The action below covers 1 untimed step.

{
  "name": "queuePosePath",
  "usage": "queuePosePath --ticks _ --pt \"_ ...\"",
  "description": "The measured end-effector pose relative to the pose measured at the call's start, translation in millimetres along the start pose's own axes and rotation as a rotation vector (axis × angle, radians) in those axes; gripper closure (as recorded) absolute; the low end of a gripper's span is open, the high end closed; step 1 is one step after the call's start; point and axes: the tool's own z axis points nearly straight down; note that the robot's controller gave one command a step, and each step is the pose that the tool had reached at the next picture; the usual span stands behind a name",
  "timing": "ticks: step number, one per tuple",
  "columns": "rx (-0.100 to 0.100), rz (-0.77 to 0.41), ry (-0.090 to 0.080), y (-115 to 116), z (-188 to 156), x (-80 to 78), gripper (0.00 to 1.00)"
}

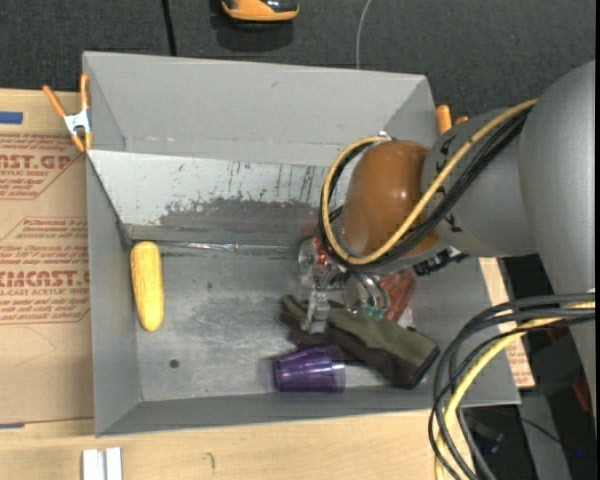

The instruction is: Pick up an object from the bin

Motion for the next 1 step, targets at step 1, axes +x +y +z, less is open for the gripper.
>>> queuePosePath --ticks 1 --pt "0.0 0.0 0.0 0.0 0.0 0.0 1.0"
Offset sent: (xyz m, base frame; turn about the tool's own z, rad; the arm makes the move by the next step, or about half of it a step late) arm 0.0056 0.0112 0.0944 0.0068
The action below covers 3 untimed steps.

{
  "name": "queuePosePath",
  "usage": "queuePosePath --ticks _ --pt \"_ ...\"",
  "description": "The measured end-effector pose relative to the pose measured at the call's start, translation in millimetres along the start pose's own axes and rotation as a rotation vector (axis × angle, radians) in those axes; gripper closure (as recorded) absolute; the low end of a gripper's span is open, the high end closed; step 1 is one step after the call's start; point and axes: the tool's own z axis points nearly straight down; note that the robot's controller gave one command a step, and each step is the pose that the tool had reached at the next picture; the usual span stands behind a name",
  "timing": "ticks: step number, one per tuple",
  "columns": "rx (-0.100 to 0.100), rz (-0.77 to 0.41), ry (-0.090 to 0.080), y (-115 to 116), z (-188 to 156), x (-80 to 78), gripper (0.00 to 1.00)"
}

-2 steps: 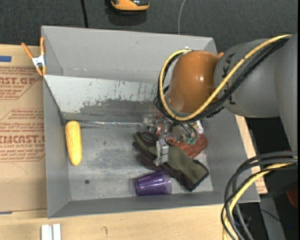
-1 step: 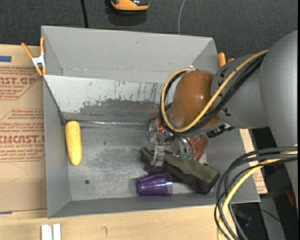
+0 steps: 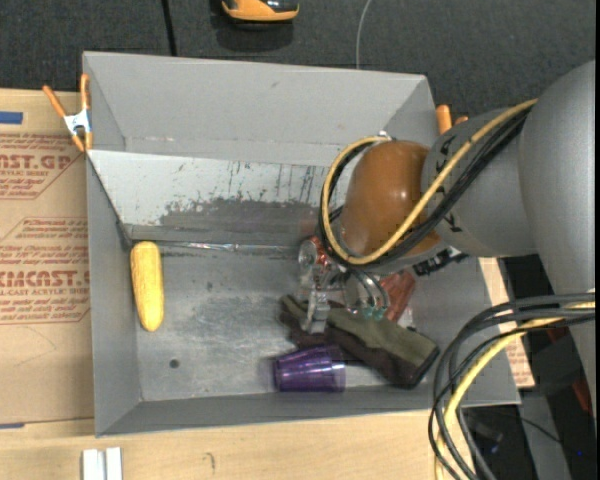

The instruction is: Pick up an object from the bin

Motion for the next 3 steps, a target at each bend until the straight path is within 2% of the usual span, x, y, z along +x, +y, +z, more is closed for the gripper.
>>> queuePosePath --ticks 1,2,3 --pt "0.0 0.0 0.001 0 -1 0.1 1.0" --pt "0.001 0.042 0.0 13 -43 -5.6 1.0" --pt "0.002 0.006 0.002 -2 -173 -27.2 1.0"
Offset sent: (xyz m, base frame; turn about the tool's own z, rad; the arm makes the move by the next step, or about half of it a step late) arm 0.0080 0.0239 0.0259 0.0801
